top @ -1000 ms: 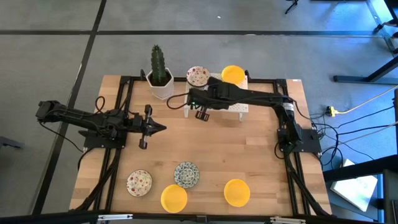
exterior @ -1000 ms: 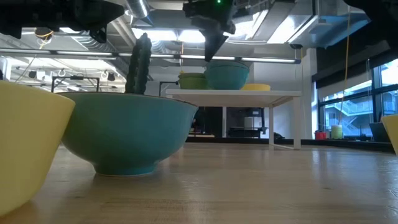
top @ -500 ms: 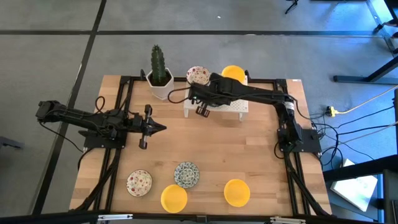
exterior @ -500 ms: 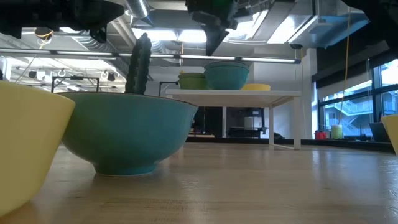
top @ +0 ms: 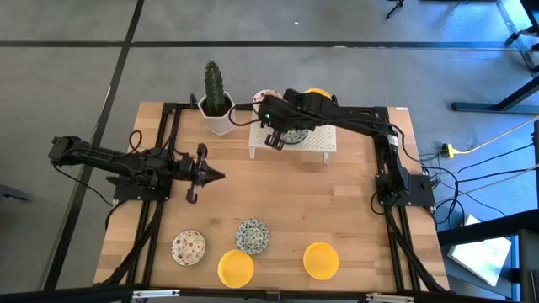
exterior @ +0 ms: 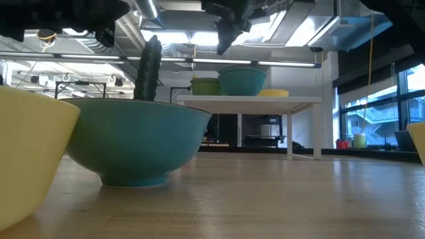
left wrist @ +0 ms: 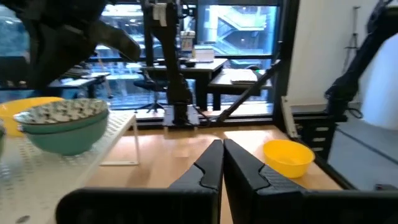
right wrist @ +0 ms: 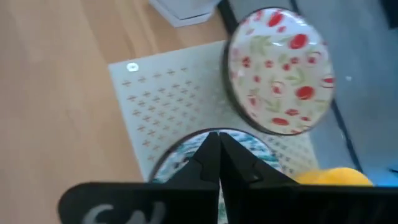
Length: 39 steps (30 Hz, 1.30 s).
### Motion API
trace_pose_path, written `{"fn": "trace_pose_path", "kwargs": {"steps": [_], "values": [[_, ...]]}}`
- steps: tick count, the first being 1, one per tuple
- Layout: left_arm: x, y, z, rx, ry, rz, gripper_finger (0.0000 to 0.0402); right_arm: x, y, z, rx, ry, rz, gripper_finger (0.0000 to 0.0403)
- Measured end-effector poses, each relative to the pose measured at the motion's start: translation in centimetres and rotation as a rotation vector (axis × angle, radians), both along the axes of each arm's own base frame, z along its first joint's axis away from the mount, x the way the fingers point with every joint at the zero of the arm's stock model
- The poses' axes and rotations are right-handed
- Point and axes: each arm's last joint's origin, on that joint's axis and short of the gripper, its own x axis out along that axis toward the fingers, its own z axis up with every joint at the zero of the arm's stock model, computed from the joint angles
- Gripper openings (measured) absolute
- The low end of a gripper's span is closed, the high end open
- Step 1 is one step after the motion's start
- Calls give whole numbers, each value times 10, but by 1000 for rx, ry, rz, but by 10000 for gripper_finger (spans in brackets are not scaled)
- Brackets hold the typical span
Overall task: Pick & Place Mini bowls
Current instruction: Stack the right yellow bowl on the yellow bowl on the shelf
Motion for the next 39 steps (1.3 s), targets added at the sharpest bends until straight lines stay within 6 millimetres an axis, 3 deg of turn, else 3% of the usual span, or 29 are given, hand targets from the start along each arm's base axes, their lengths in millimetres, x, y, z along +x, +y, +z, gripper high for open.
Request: {"fn": "trace_pose_path", "kwargs": {"steps": [8, 13, 20, 25, 31, 39], "values": [[0, -1, -5, 3, 55, -43, 6, 8, -9, 4, 72, -72, 240, 2], [0, -1, -10, 56, 98, -19, 6, 3, -35, 6, 146, -119, 318, 1], [0, 1, -3, 230, 20, 31, 6, -24, -80, 10, 168, -111, 198, 4], [0, 1, -4, 197, 33, 30, 6, -50, -113, 12, 148, -81, -56, 4], [0, 1, -11, 138, 110, 23, 6, -60, -116, -1, 252, -8, -143, 2], [0, 1, -15, 115, 150, 15, 6, -49, -118, -21, 260, 3, -141, 2]]}}
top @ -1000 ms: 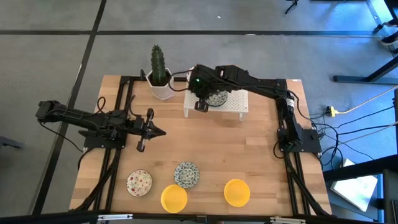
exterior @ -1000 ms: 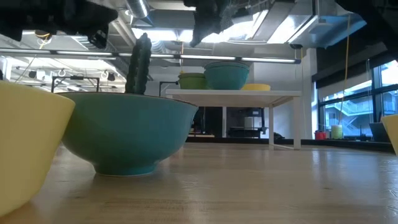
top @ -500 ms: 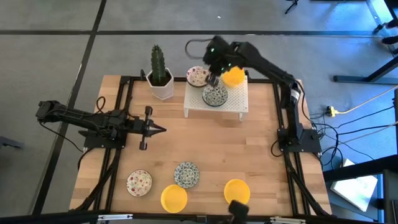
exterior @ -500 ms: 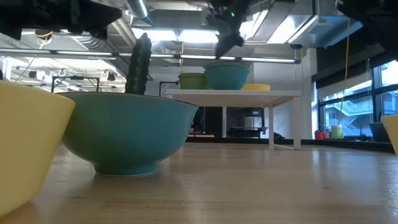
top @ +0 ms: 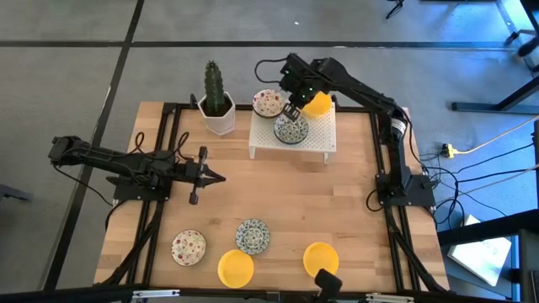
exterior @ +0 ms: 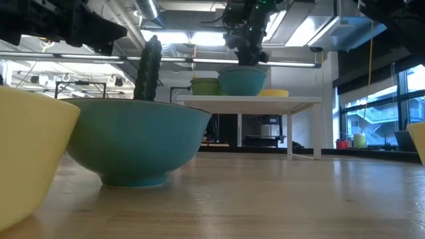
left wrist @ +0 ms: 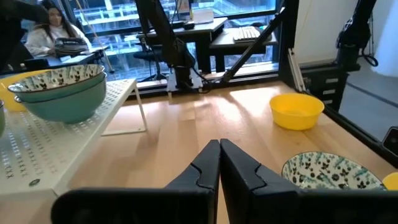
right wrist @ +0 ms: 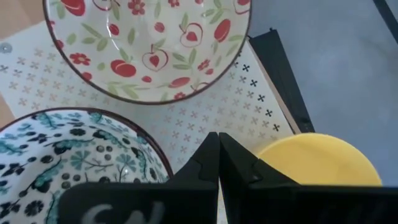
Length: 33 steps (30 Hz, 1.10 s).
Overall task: Pick & Place Mini bowls
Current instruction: Stack the right yellow bowl on the yellow bowl on the shelf
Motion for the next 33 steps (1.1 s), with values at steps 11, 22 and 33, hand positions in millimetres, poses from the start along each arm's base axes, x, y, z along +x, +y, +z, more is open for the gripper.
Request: {"fn": "trace_pose_path", "kwargs": {"steps": [11, 22, 33], "values": [[0, 0, 0, -18, 1, 1, 6, 5, 4, -6, 11, 8, 21, 2], [0, 0, 0, -18, 0, 0, 6, -67, 34, 93, 18, -292, 106, 2], [0, 0, 0, -20, 1, 0, 6, -162, 142, 138, 214, -422, 248, 2]]}}
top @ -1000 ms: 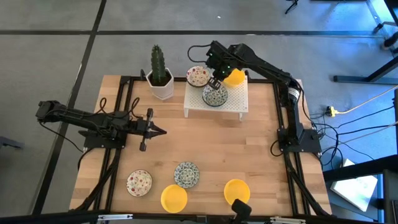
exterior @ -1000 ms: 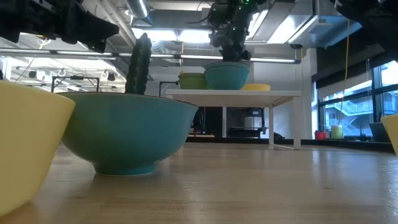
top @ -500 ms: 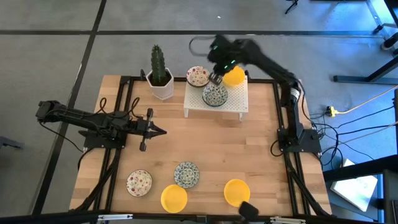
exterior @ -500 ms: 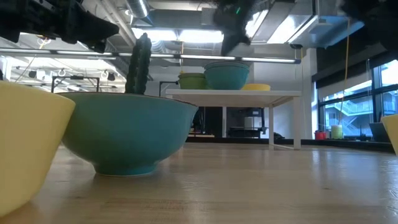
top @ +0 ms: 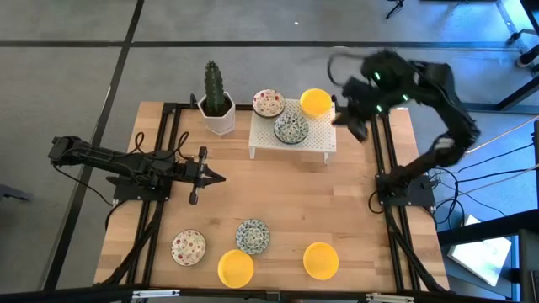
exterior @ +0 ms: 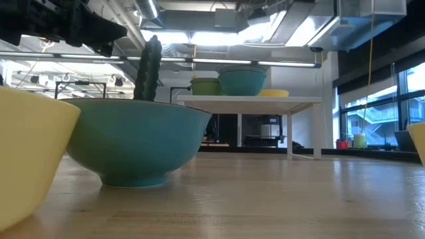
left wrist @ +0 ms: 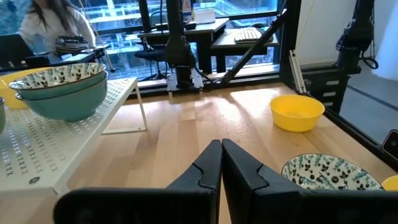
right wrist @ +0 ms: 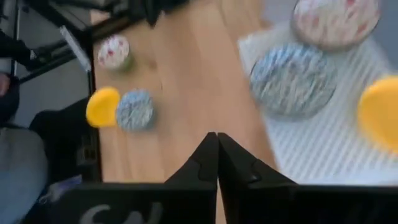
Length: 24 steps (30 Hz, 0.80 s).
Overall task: Pick & Place Mini bowls
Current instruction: Stack the right yellow bowl on the yellow bowl on the shelf
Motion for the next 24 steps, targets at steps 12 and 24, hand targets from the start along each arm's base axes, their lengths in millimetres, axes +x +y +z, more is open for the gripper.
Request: {"fn": "trace_pose_path", "kwargs": {"steps": [12, 24], "values": [[0, 0, 0, -24, 1, 3, 6, -23, 93, -117, 195, 243, 28, 3], [0, 5, -1, -39, 6, 186, 6, 18, 148, -247, 208, 230, 164, 3]]}}
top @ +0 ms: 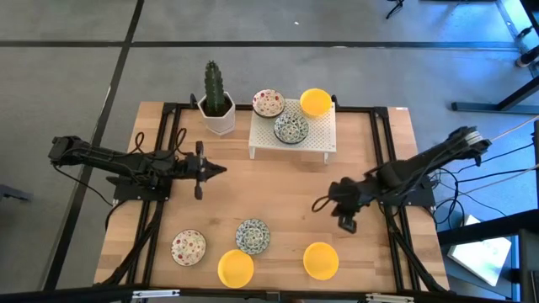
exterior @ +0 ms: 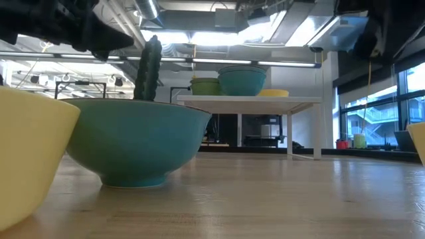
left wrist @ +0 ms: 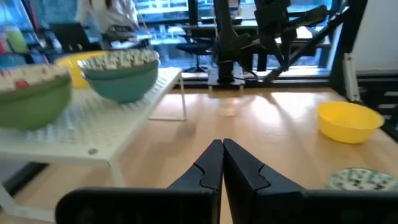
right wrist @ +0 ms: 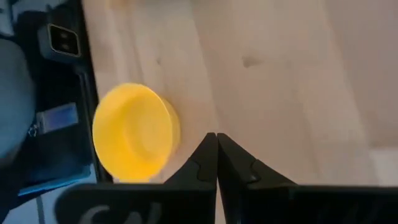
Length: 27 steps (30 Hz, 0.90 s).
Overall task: Pick & Place Mini bowls
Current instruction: Stack the right yellow bowl on the yellow bowl on the shelf
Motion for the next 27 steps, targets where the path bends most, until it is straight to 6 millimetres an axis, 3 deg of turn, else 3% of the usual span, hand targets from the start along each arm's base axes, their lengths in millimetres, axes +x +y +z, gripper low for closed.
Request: {"fn": "trace_pose_path", "kwargs": {"steps": [6, 12, 19, 27], "values": [[1, -1, -2, -26, 13, -38, 6, 26, 14, -14, 36, -32, 22, 18], [1, -1, -1, -37, 3, -35, 6, 44, 28, -26, -3, 11, 111, 111], [1, 0, 4, 15, -38, 12, 6, 50, 49, -42, -17, 75, 202, 208], [1, 0, 4, 43, -38, 10, 6, 49, 73, -53, 18, 88, 216, 232]]}}
